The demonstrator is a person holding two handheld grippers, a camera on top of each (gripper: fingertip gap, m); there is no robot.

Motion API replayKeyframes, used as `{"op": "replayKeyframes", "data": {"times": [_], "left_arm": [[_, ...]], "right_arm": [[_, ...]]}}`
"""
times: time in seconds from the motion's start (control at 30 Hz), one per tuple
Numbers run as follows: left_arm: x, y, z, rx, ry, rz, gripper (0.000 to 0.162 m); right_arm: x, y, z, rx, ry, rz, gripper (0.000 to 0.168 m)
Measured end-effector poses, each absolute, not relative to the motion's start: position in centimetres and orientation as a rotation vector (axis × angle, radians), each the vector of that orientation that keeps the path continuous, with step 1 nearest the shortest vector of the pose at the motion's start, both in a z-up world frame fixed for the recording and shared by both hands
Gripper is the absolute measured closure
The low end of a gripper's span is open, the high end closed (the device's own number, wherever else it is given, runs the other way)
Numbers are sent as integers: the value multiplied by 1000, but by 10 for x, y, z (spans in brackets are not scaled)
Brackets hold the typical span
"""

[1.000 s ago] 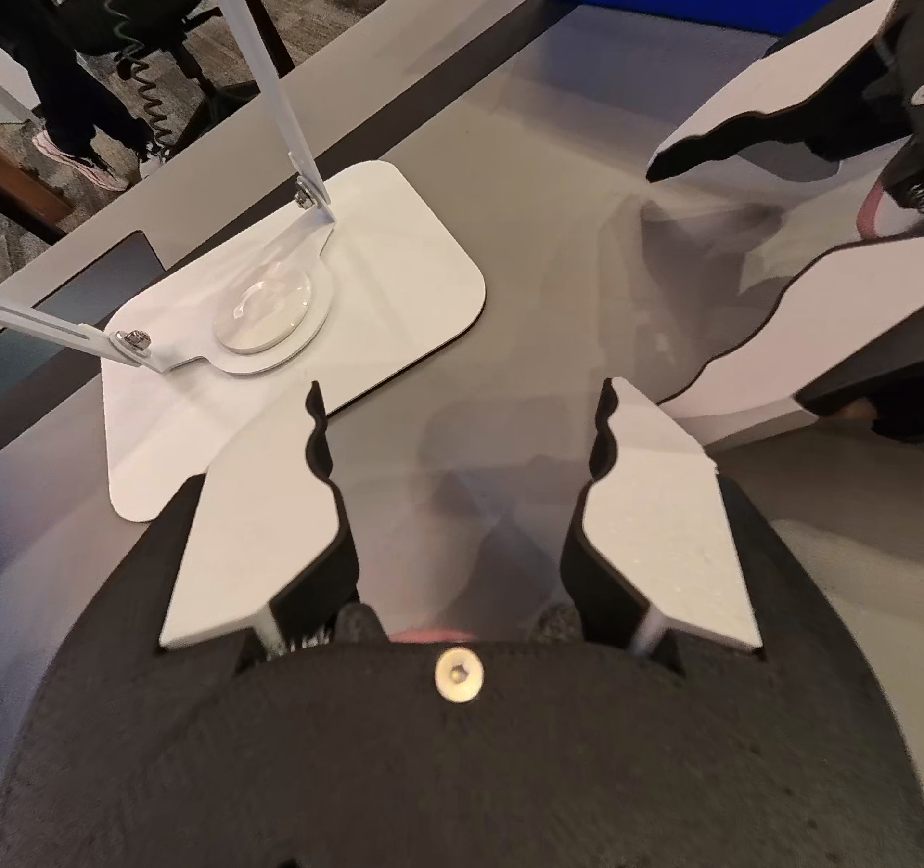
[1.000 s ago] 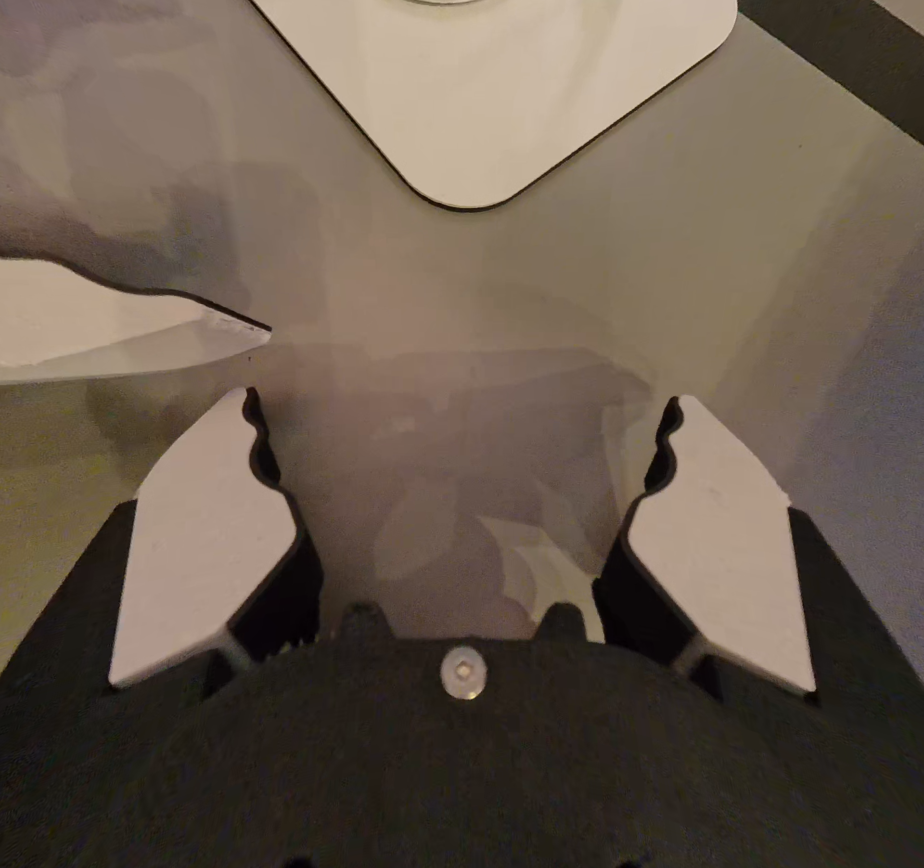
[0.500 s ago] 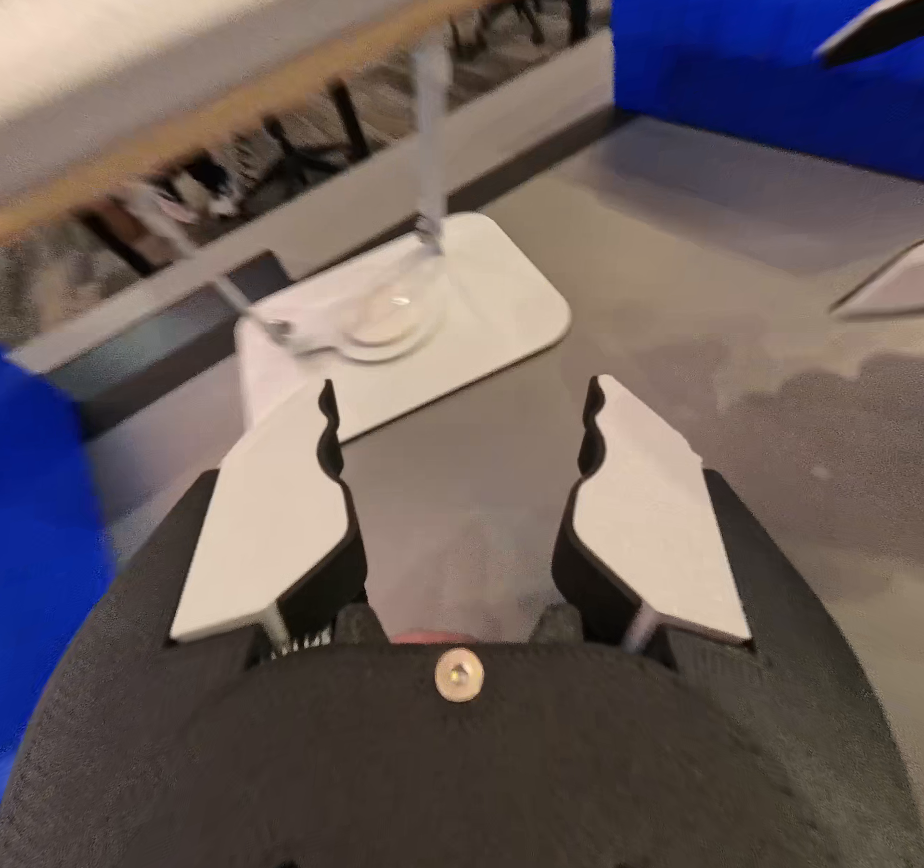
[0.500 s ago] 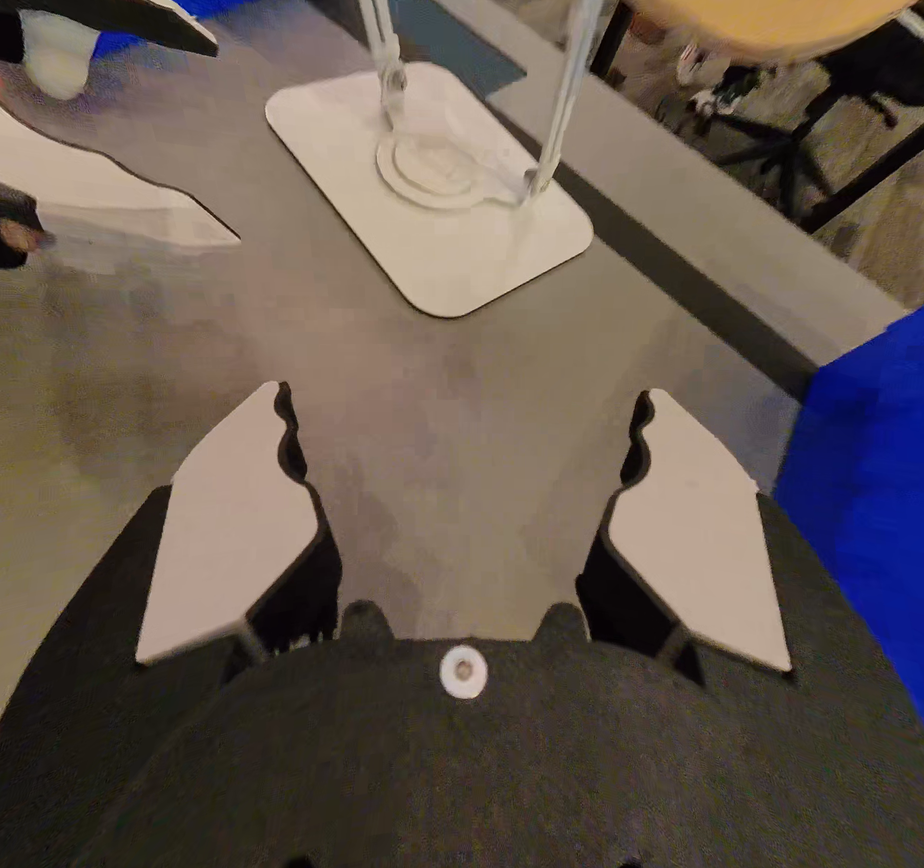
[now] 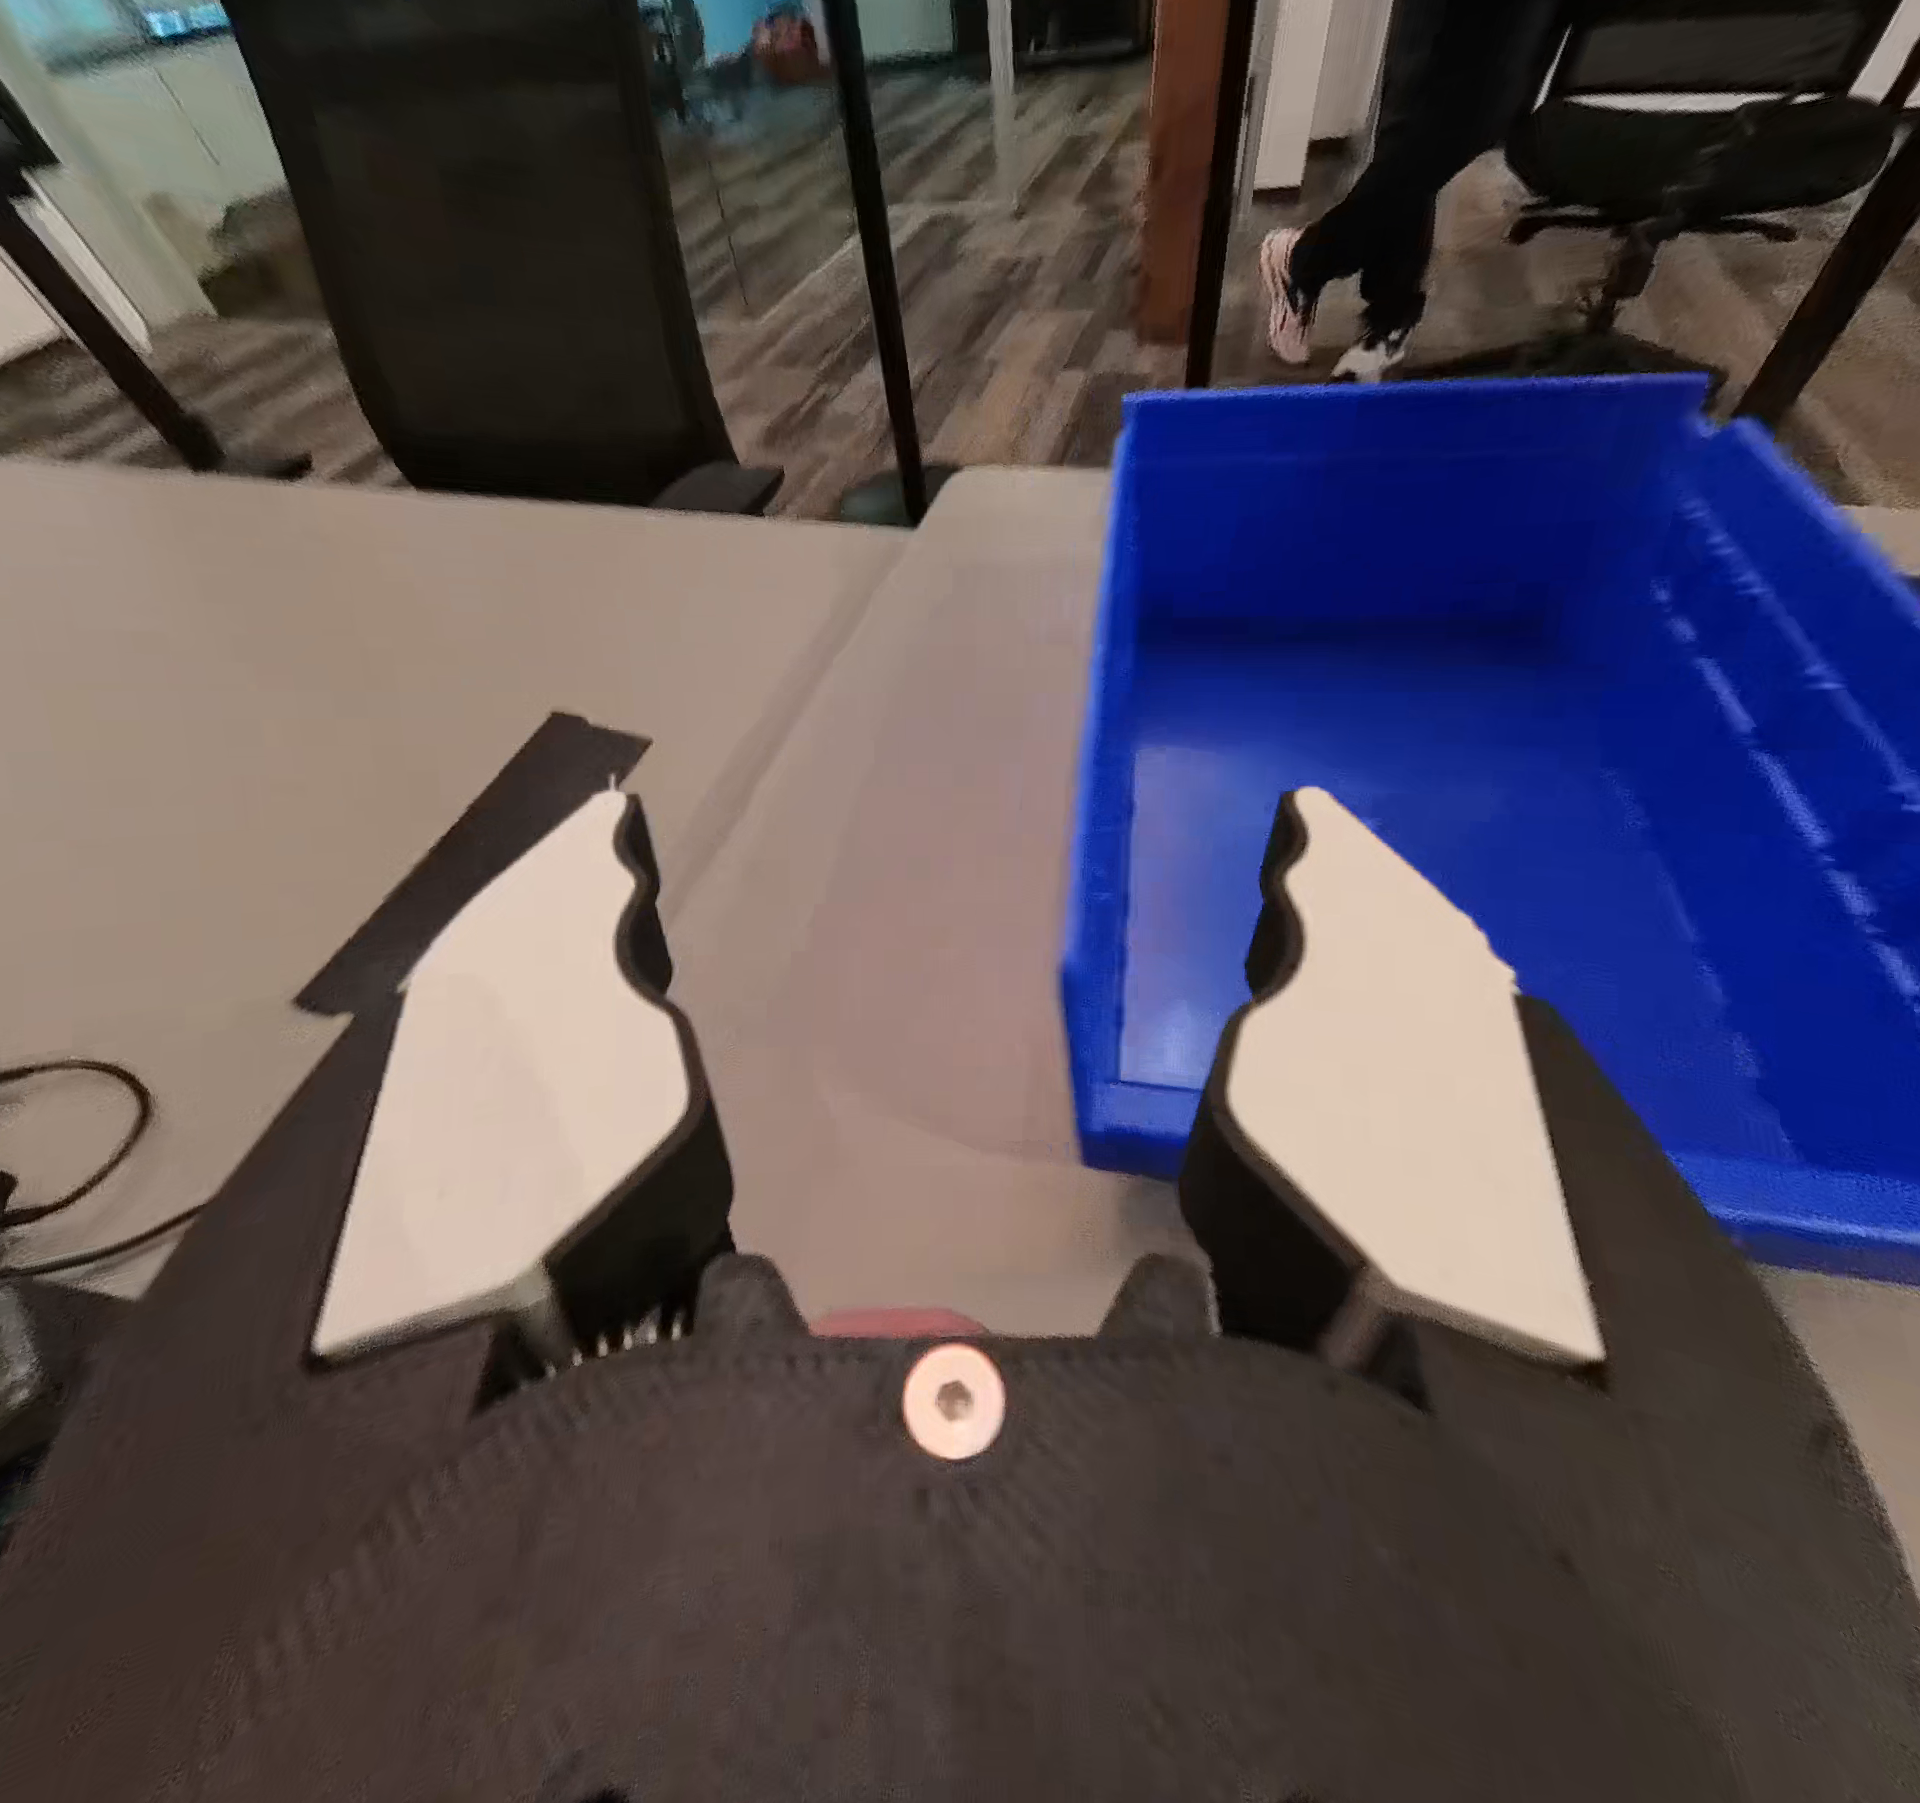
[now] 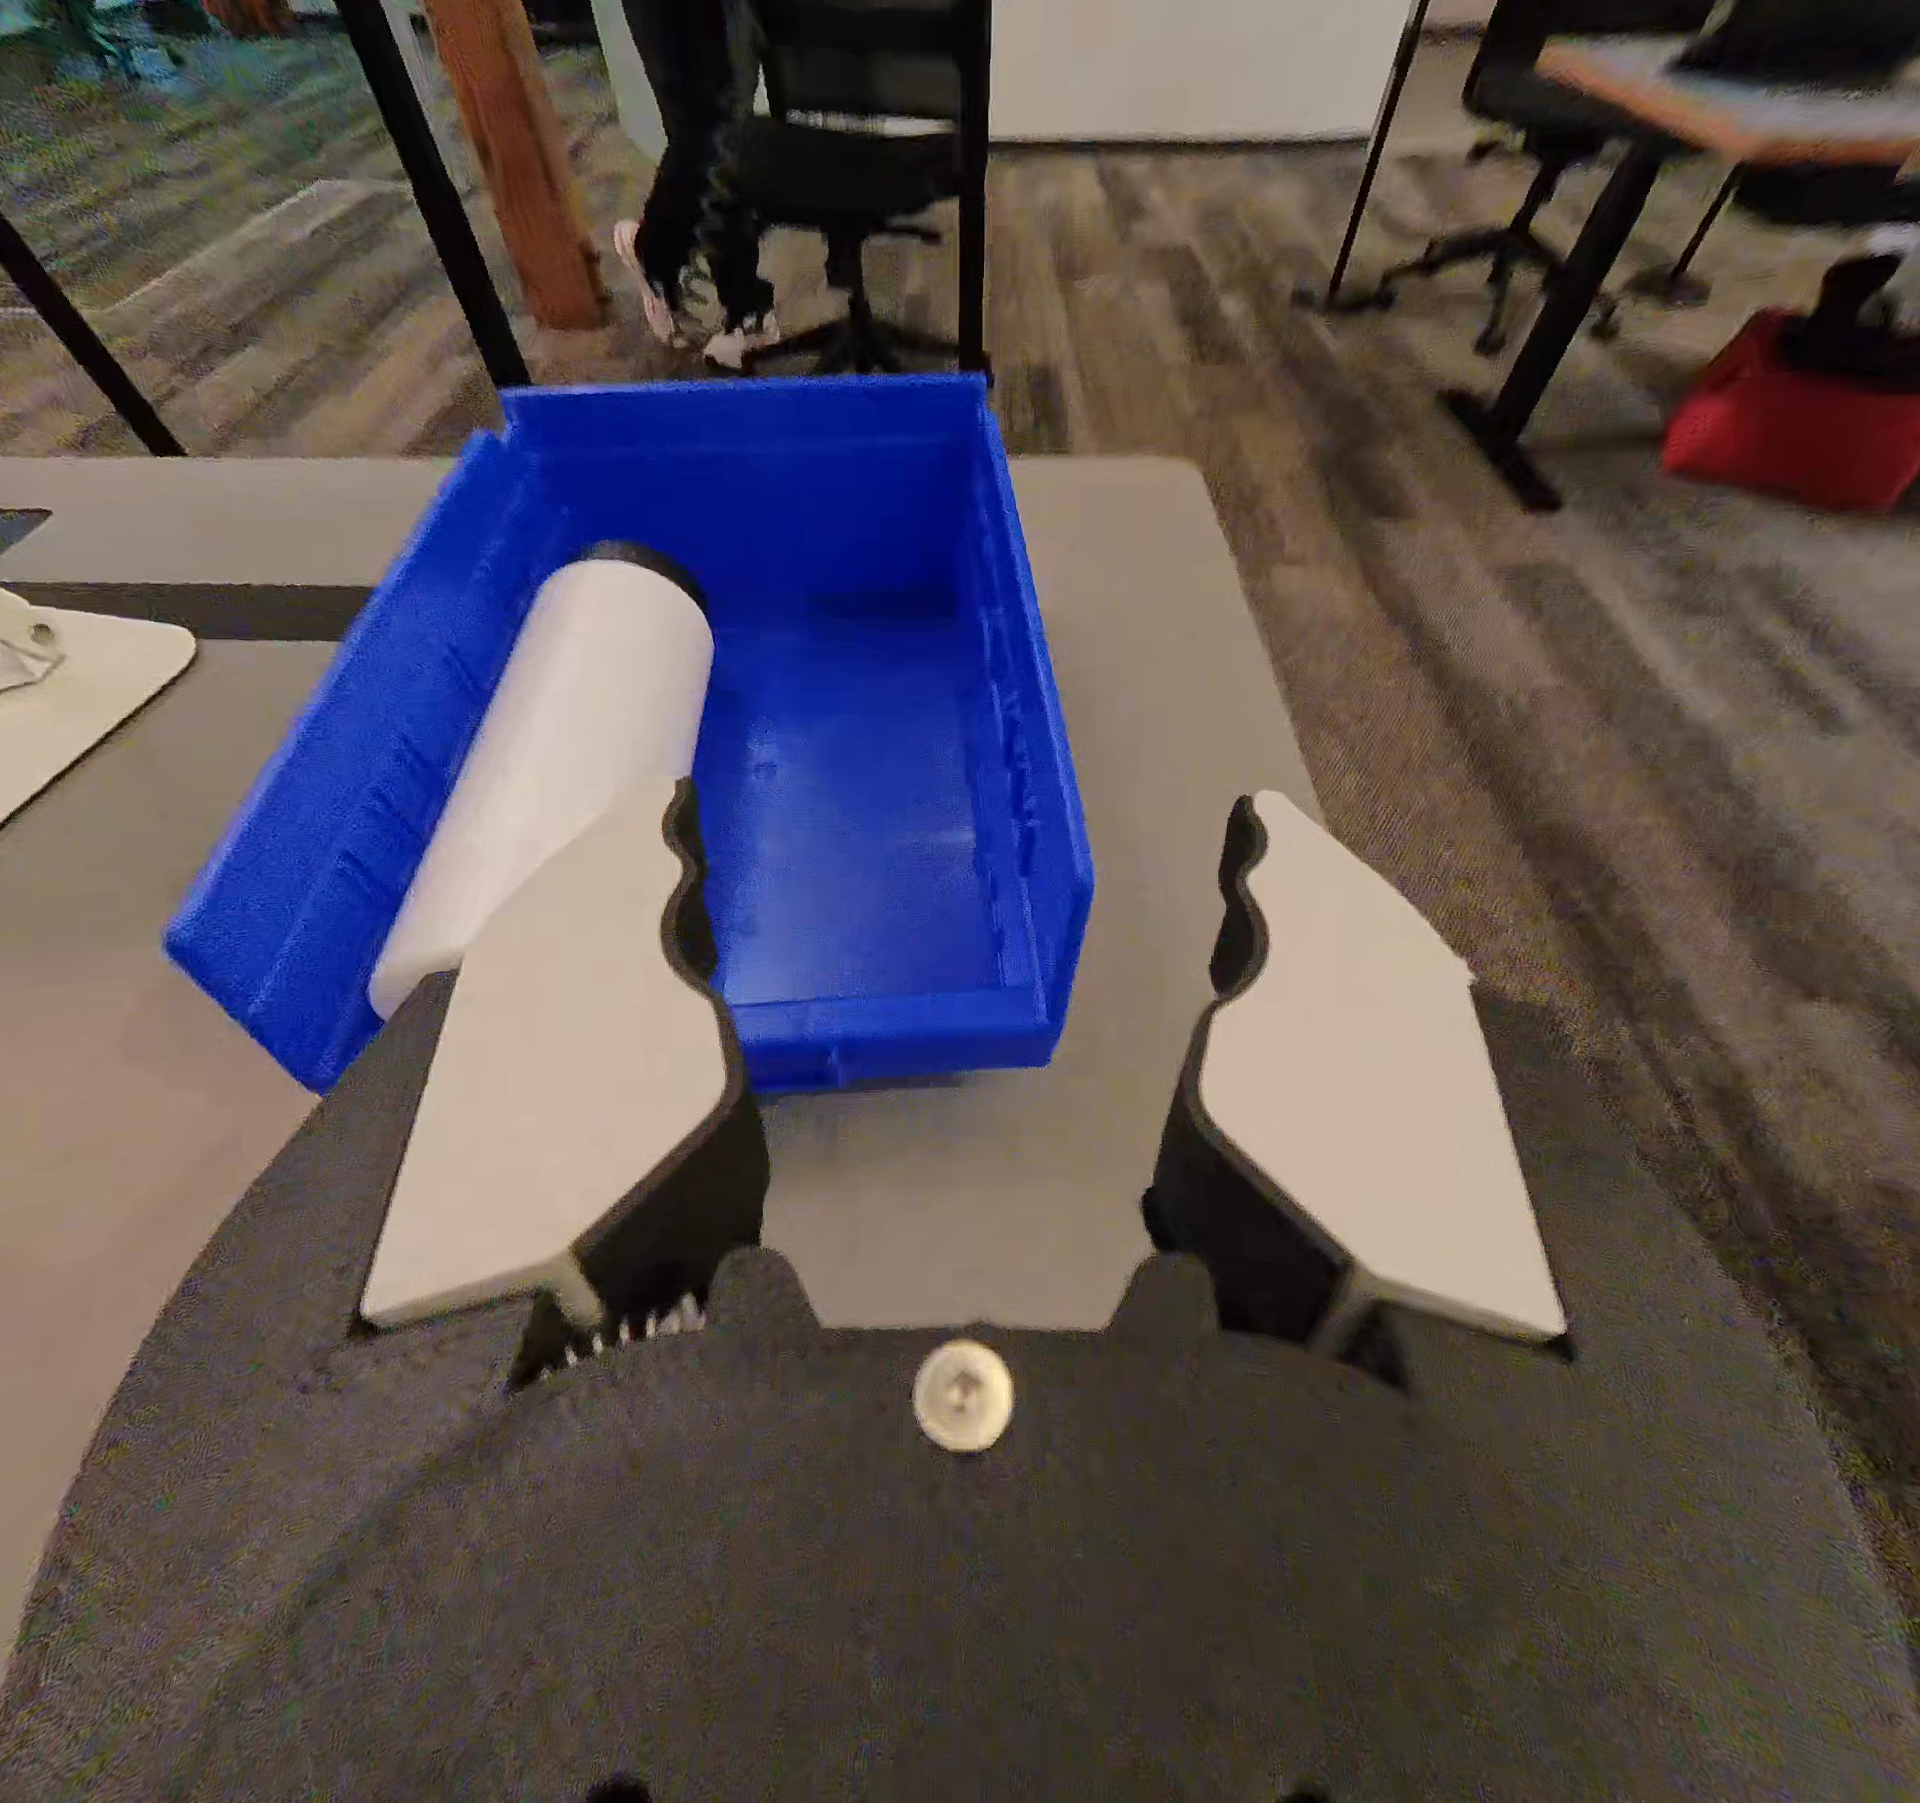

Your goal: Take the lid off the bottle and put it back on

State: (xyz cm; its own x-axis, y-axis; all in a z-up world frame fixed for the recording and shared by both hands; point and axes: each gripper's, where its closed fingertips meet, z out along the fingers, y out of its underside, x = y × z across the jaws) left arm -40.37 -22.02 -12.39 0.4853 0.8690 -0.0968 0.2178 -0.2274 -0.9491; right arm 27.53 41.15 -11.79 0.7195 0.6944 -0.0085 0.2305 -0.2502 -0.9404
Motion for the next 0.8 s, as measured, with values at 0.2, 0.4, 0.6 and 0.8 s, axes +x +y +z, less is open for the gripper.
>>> {"op": "replayKeyframes", "data": {"times": [0.2,0.4,0.6,0.8], "left_arm": [[-423,-204,-183,-1861,-981,340,63],[-413,-188,-200,-1934,-918,239,77],[-417,-176,-216,-2007,-892,221,118],[-416,-175,-215,-2138,-763,280,157]], "right_arm": [[271,447,-183,-2045,-740,646,121],[265,461,-214,-2106,-782,623,112],[244,453,-229,-2152,-886,733,148],[245,451,-231,-2152,-961,724,163]]}}
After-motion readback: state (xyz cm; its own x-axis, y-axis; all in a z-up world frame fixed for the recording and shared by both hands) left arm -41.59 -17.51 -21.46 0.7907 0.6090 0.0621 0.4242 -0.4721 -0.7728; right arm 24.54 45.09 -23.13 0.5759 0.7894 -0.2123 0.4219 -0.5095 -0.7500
